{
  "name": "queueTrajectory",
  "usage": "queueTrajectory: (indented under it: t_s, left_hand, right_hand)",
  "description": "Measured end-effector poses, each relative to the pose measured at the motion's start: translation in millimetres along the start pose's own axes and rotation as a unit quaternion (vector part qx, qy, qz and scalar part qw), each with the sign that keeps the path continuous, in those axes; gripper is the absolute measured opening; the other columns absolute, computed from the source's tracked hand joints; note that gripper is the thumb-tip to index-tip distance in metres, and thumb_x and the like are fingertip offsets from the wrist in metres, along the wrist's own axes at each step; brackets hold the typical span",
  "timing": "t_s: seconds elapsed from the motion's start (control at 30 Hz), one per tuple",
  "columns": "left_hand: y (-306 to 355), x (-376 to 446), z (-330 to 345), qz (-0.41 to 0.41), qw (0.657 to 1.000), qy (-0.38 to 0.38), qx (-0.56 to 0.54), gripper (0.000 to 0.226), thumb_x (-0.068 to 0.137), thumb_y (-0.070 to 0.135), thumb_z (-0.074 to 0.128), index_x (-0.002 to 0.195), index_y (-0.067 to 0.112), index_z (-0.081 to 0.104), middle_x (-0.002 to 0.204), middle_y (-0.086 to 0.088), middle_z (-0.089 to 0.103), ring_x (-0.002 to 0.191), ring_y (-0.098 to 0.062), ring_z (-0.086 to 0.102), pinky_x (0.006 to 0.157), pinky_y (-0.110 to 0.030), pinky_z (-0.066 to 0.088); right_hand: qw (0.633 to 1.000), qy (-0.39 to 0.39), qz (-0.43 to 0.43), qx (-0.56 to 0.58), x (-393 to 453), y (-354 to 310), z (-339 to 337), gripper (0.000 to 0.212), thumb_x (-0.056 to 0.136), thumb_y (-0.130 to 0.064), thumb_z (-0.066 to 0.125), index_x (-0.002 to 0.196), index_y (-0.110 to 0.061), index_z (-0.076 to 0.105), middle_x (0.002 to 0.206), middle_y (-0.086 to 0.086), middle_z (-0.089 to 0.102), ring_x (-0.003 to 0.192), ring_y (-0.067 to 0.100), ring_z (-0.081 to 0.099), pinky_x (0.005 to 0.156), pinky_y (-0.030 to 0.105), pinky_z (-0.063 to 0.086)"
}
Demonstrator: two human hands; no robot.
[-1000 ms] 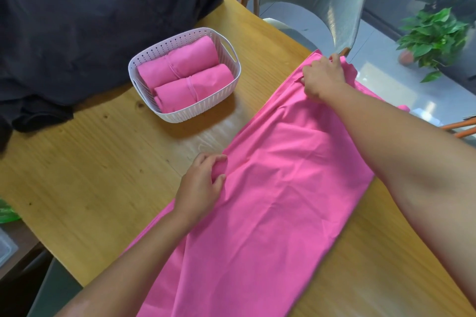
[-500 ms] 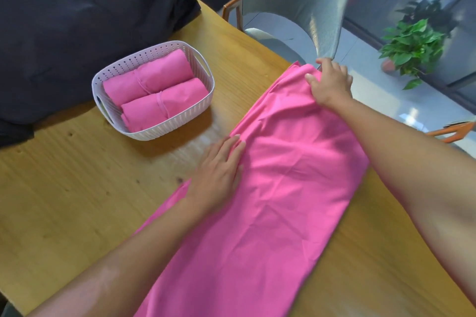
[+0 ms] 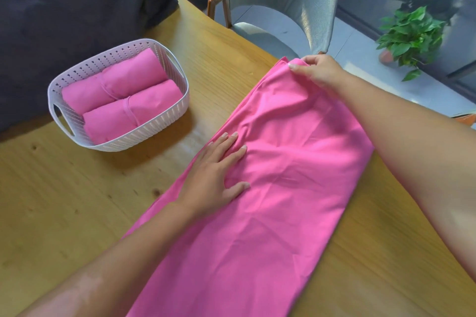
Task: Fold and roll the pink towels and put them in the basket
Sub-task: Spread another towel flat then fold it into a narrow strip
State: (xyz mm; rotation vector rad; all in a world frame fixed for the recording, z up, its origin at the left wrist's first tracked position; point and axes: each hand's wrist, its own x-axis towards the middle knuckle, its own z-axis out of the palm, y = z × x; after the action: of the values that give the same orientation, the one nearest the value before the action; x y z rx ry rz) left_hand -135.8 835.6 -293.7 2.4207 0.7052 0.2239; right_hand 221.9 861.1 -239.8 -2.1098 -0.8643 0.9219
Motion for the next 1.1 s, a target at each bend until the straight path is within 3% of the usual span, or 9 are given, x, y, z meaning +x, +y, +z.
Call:
queueTrajectory:
  t_s: [0.1, 0.17, 0.27, 0.4, 0.5, 0.6, 0.7, 0.9, 1.1]
  left_hand:
    - [-1, 0, -1, 0.008, 1.000, -0.002, 0.029, 0.079, 0.086, 0.061, 0.067, 0.153, 0.025, 0.044, 0.166, 0.000, 0.025, 0.155, -0.019, 0.014, 0.126, -0.045, 0.017]
    - [-1, 0, -1, 0.008, 0.999, -0.007, 0.050, 0.083, 0.086, 0.068, 0.061, 0.155, 0.027, 0.039, 0.167, -0.001, 0.021, 0.156, -0.019, 0.011, 0.126, -0.045, 0.017]
    - [0, 2, -2, 0.006, 0.998, -0.018, 0.063, 0.095, 0.081, 0.078, 0.056, 0.159, 0.033, 0.024, 0.168, 0.000, 0.016, 0.156, -0.021, 0.009, 0.125, -0.045, 0.016]
    - [9, 19, -14, -0.025, 0.996, -0.069, 0.053, 0.125, 0.061, 0.091, 0.059, 0.160, 0.040, 0.002, 0.159, -0.002, 0.020, 0.146, -0.025, 0.019, 0.118, -0.047, 0.022]
    - [16, 52, -24, -0.010, 0.999, -0.030, 0.033, 0.098, 0.081, 0.079, 0.052, 0.158, 0.026, 0.021, 0.152, -0.004, 0.031, 0.137, -0.026, 0.031, 0.113, -0.046, 0.030]
    - [20, 105, -24, 0.046, 0.998, 0.026, 0.020, 0.050, 0.104, 0.034, 0.047, 0.145, 0.006, 0.046, 0.153, -0.014, 0.041, 0.139, -0.031, 0.041, 0.115, -0.044, 0.033]
    - [26, 156, -15, 0.082, 0.997, 0.000, 0.004, 0.044, 0.106, 0.012, 0.043, 0.147, -0.002, 0.044, 0.157, -0.020, 0.038, 0.147, -0.032, 0.035, 0.123, -0.037, 0.022]
    - [11, 187, 14, 0.119, 0.975, -0.072, 0.173, 0.063, 0.105, 0.053, 0.033, 0.161, 0.027, 0.021, 0.169, 0.002, 0.015, 0.156, -0.023, 0.007, 0.127, -0.040, 0.004]
    - [10, 187, 15, 0.127, 0.962, -0.100, 0.221, 0.071, 0.098, 0.069, 0.017, 0.161, 0.038, 0.007, 0.170, 0.002, -0.002, 0.157, -0.024, -0.006, 0.126, -0.042, -0.003]
  right_hand:
    - [0.997, -0.047, 0.008, 0.056, 4, -9, -3, 0.010, 0.089, -0.029, 0.075, 0.096, -0.022, 0.072, 0.095, -0.002, 0.070, 0.086, 0.008, 0.062, 0.084, 0.023, 0.051]
    - [0.998, -0.021, -0.002, 0.054, 8, -13, -2, 0.012, 0.090, -0.021, 0.074, 0.102, -0.019, 0.072, 0.101, 0.002, 0.070, 0.091, 0.011, 0.063, 0.092, 0.026, 0.051]
    - [0.998, 0.032, -0.038, 0.036, 12, -19, -1, 0.021, 0.092, -0.009, 0.069, 0.112, -0.009, 0.073, 0.096, 0.000, 0.069, 0.088, 0.006, 0.061, 0.090, 0.018, 0.049]
    - [0.998, 0.013, -0.055, 0.012, 12, -21, 5, 0.031, 0.090, 0.007, 0.061, 0.116, -0.007, 0.071, 0.102, 0.000, 0.069, 0.090, 0.004, 0.060, 0.087, 0.010, 0.046]
    - [0.993, 0.096, -0.032, -0.060, 9, -12, 9, 0.033, 0.090, -0.005, 0.064, 0.122, -0.012, 0.066, 0.117, 0.000, 0.064, 0.101, 0.008, 0.054, 0.093, 0.015, 0.044]
    - [0.964, 0.226, -0.037, -0.135, -18, 16, 4, 0.030, 0.090, -0.015, 0.059, 0.120, -0.013, 0.063, 0.124, 0.007, 0.060, 0.116, 0.022, 0.053, 0.104, 0.032, 0.039]
    - [0.940, 0.270, -0.067, -0.196, -57, 52, -1, 0.036, 0.094, -0.021, 0.054, 0.129, -0.010, 0.057, 0.133, 0.011, 0.057, 0.127, 0.030, 0.047, 0.108, 0.038, 0.035]
    - [0.915, 0.152, 0.028, -0.372, -119, 133, -14, 0.068, 0.103, -0.060, 0.019, 0.161, -0.025, 0.011, 0.168, 0.001, 0.005, 0.155, 0.016, 0.000, 0.126, 0.043, 0.004]
    - [0.905, 0.166, 0.059, -0.387, -125, 153, -21, 0.074, 0.099, -0.067, 0.012, 0.160, -0.028, 0.003, 0.169, 0.002, -0.002, 0.154, 0.017, -0.008, 0.125, 0.043, -0.002]
